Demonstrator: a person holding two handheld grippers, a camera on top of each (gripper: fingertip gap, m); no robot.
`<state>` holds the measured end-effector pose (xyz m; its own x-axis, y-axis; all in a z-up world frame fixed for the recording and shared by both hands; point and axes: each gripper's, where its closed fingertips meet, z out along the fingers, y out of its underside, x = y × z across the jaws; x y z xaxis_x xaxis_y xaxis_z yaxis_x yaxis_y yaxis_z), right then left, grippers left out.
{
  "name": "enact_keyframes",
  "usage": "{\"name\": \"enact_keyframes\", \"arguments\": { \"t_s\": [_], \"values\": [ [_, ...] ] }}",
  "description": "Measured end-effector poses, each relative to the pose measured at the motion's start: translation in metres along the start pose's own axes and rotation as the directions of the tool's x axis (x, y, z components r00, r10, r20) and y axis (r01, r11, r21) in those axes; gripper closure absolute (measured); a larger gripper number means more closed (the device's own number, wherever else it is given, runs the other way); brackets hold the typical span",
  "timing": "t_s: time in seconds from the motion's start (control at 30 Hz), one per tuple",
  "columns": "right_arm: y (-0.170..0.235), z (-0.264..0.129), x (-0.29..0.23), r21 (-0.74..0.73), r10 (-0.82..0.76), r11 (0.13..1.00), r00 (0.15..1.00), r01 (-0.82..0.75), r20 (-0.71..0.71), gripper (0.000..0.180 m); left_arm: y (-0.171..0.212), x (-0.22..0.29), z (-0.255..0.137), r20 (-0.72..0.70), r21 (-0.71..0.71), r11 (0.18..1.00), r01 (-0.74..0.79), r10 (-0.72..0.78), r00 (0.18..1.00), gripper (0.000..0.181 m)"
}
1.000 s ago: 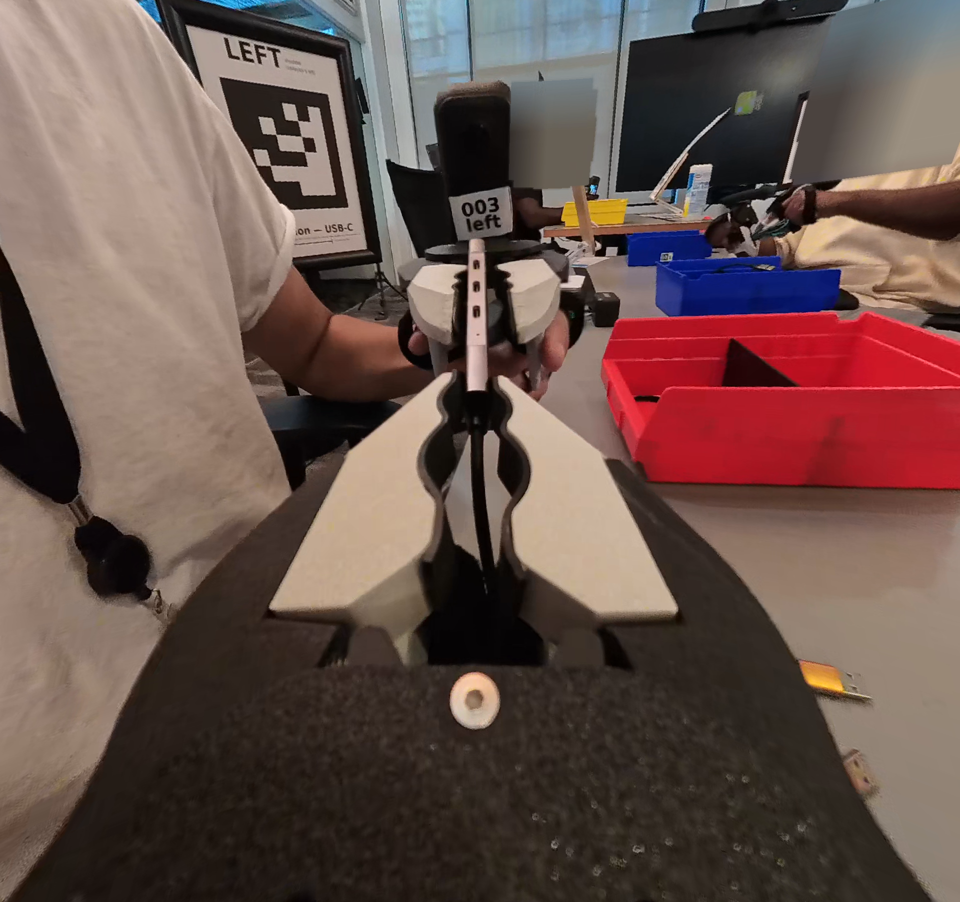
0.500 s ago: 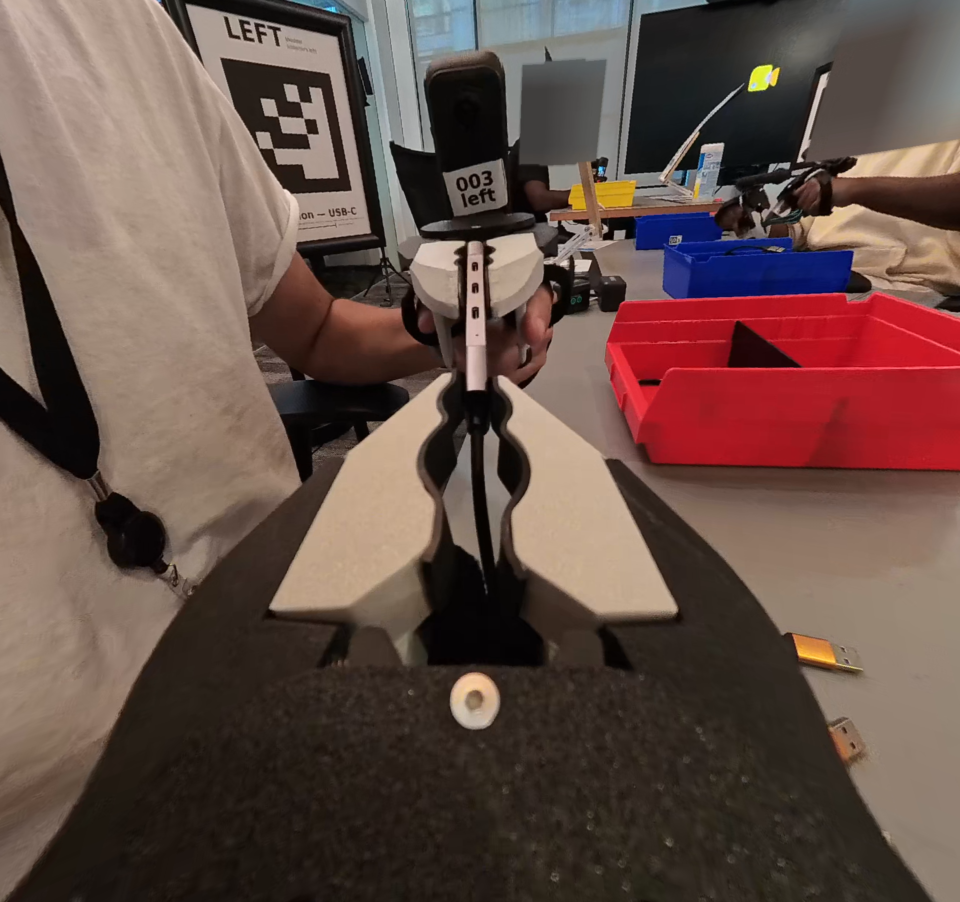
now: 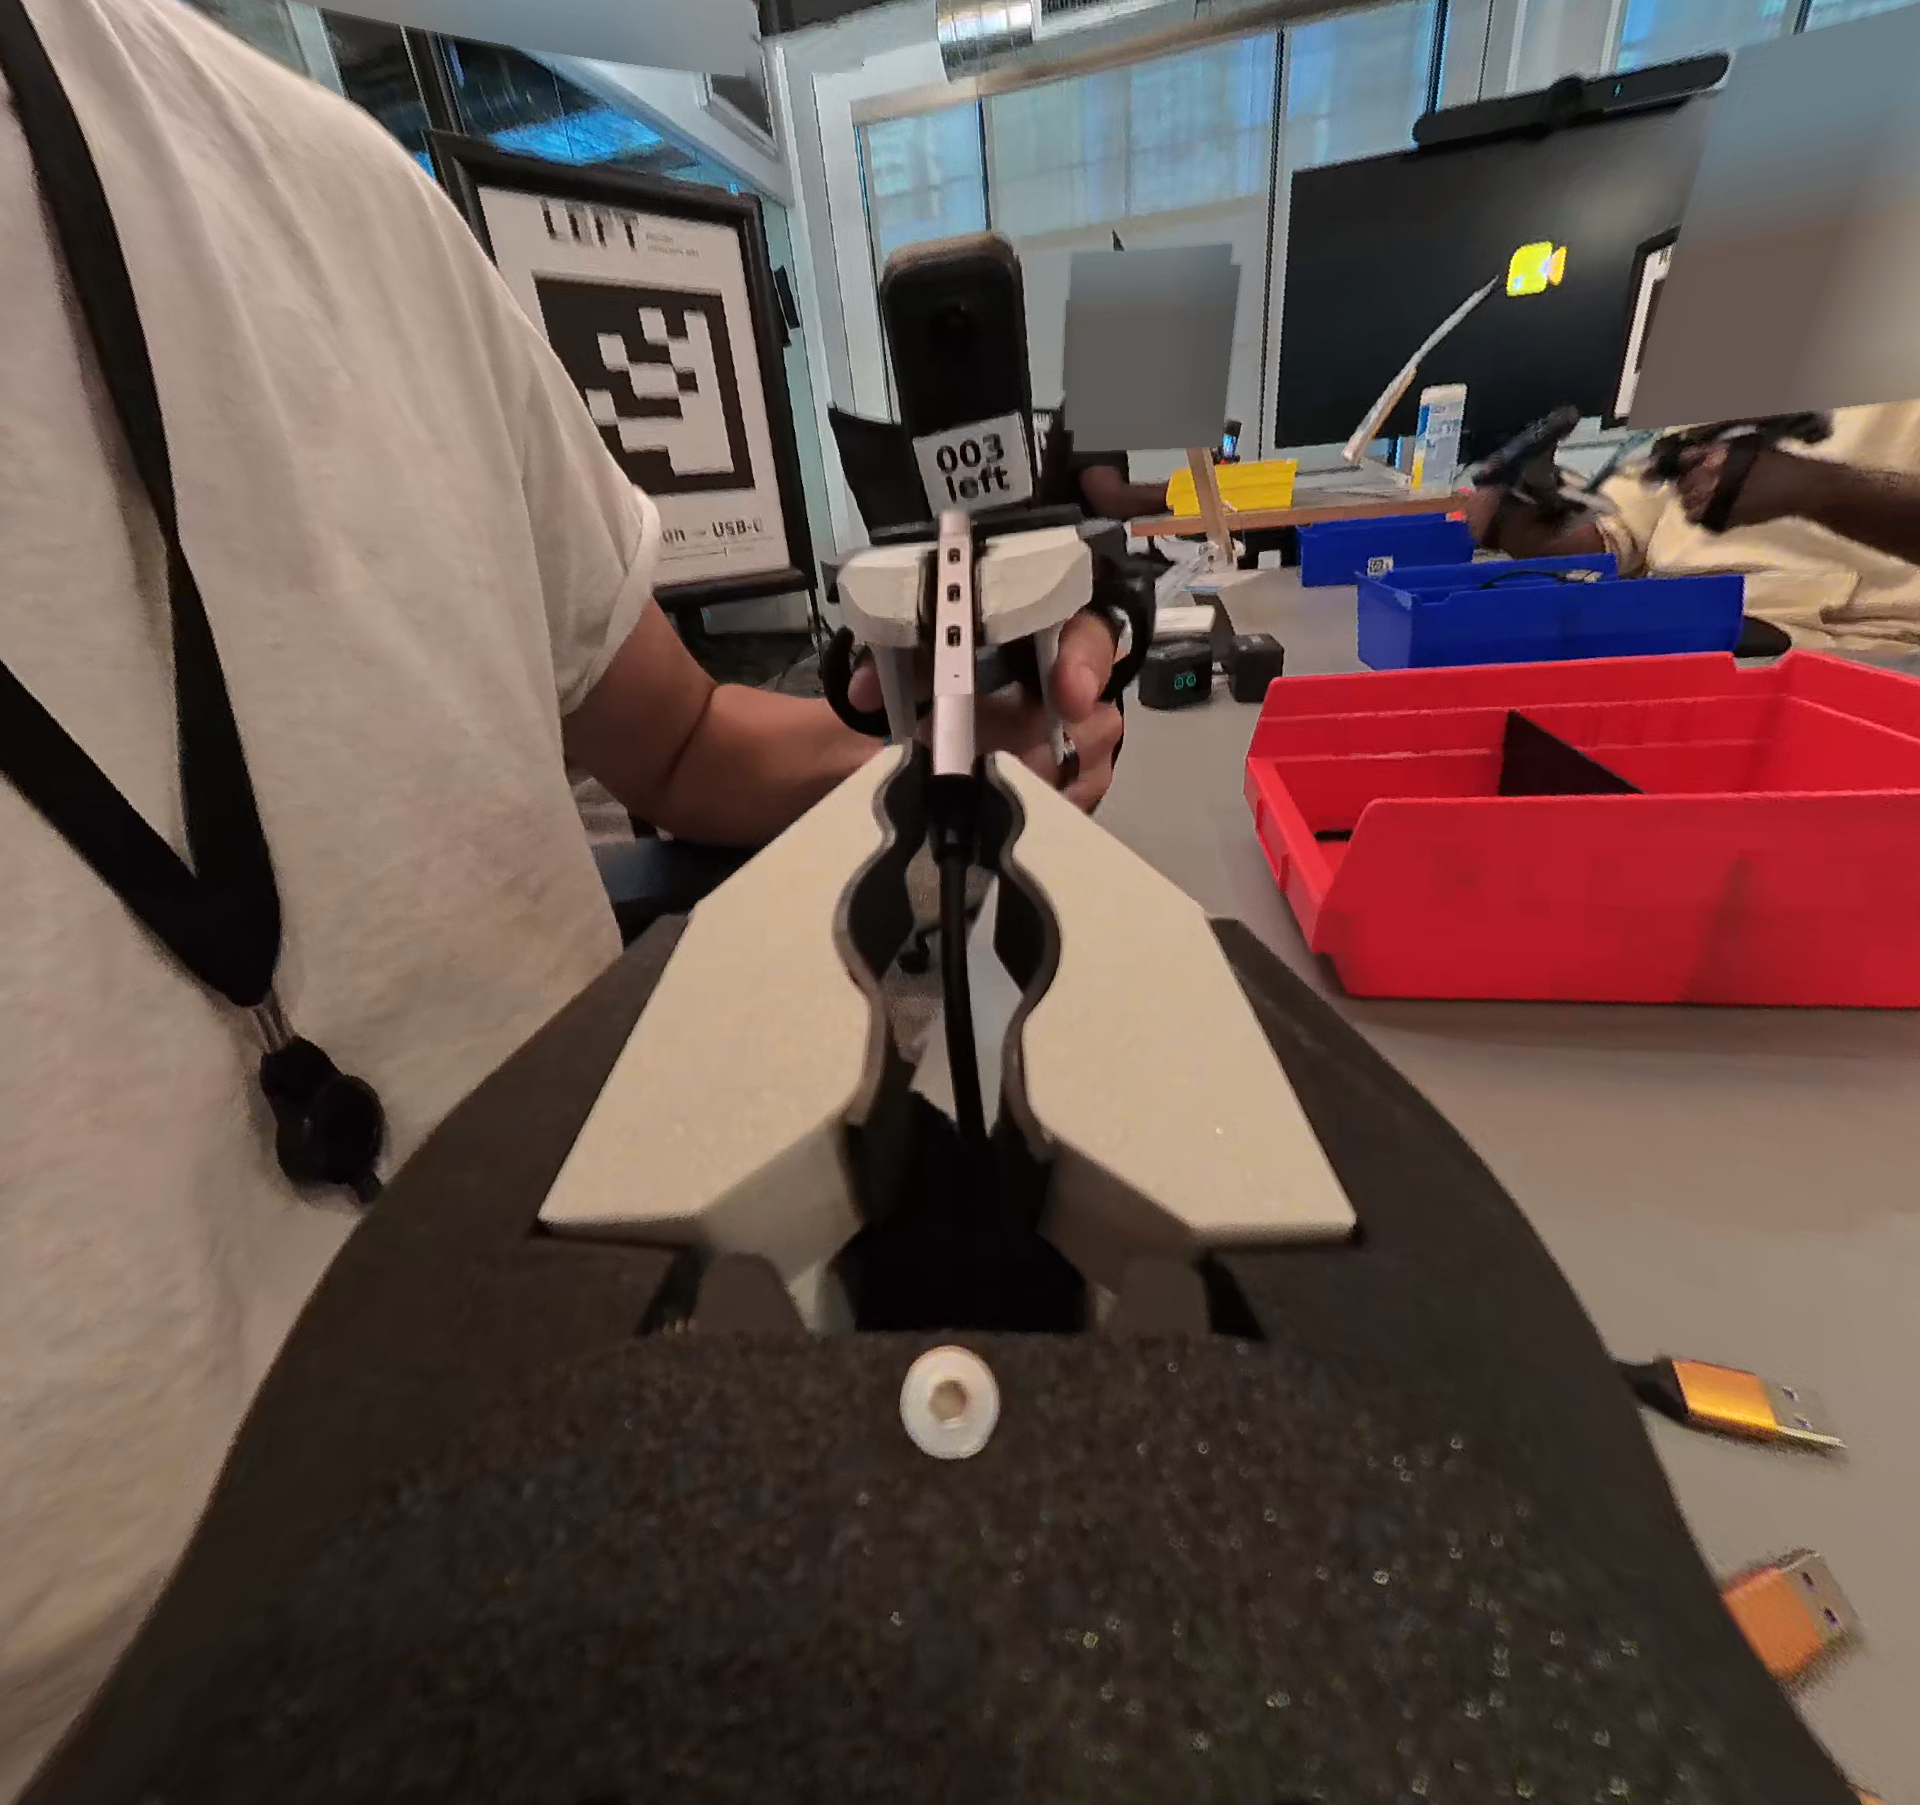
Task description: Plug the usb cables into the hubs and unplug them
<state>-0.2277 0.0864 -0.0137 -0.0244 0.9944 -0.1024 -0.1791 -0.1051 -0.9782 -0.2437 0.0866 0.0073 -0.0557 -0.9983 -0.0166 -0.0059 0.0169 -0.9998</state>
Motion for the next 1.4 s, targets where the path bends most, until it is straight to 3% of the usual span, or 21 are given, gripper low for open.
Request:
{"name": "enact_keyframes", "arguments": {
  "t_s": [0.23, 0.37, 0.43, 0.6, 0.7, 0.8, 0.93, 1.07, 1.23, 1.4],
  "values": [
    [-0.003, 0.0, 0.002, 0.057, 0.018, 0.998, 1.0, -0.018, -0.01, 0.172, -0.003, -0.003, 0.0, 0.021, 0.02, 1.0, -0.013, 0.013, 1.0, 0.171],
    [0.003, -0.001, 0.013, 0.03, 0.01, 1.0, 0.998, -0.008, -0.063, 0.169, 0.003, -0.008, -0.002, 0.056, -0.035, 0.99, -0.136, 0.138, 0.989, 0.171],
    [0.004, -0.007, 0.032, -0.007, -0.023, 1.0, 0.985, 0.022, -0.169, 0.165, 0.006, -0.018, -0.005, 0.117, -0.09, 0.967, -0.24, 0.25, 0.961, 0.171],
    [-0.004, -0.042, 0.083, -0.122, -0.119, 0.99, 0.876, 0.07, -0.466, 0.16, -0.008, -0.054, -0.021, 0.29, -0.239, 0.852, -0.466, 0.521, 0.803, 0.171],
    [0.011, -0.05, 0.097, -0.229, -0.106, 0.973, 0.84, -0.021, -0.532, 0.156, -0.021, -0.076, -0.022, 0.401, -0.277, 0.8, -0.532, 0.599, 0.693, 0.171],
    [0.051, -0.045, 0.1, -0.419, -0.153, 0.901, 0.826, -0.108, -0.543, 0.145, -0.021, -0.093, -0.019, 0.457, -0.356, 0.727, -0.587, 0.683, 0.57, 0.171],
    [0.105, -0.02, 0.103, -0.624, -0.344, 0.778, 0.785, -0.069, -0.515, 0.15, 0.008, -0.114, -0.026, 0.566, -0.347, 0.766, -0.541, 0.631, 0.53, 0.171],
    [0.149, -0.009, 0.107, -0.789, -0.502, 0.613, 0.752, -0.038, -0.426, 0.154, 0.035, -0.122, -0.039, 0.646, -0.273, 0.85, -0.45, 0.509, 0.569, 0.171],
    [0.159, 0.001, 0.11, -0.753, -0.404, 0.643, 0.773, -0.14, -0.489, 0.156, 0.044, -0.123, -0.045, 0.661, -0.251, 0.879, -0.405, 0.461, 0.592, 0.171],
    [0.172, -0.003, 0.114, -0.789, -0.428, 0.589, 0.76, -0.176, -0.489, 0.171, 0.061, -0.122, -0.042, 0.634, -0.256, 0.891, -0.374, 0.447, 0.631, 0.171]
  ]
}}
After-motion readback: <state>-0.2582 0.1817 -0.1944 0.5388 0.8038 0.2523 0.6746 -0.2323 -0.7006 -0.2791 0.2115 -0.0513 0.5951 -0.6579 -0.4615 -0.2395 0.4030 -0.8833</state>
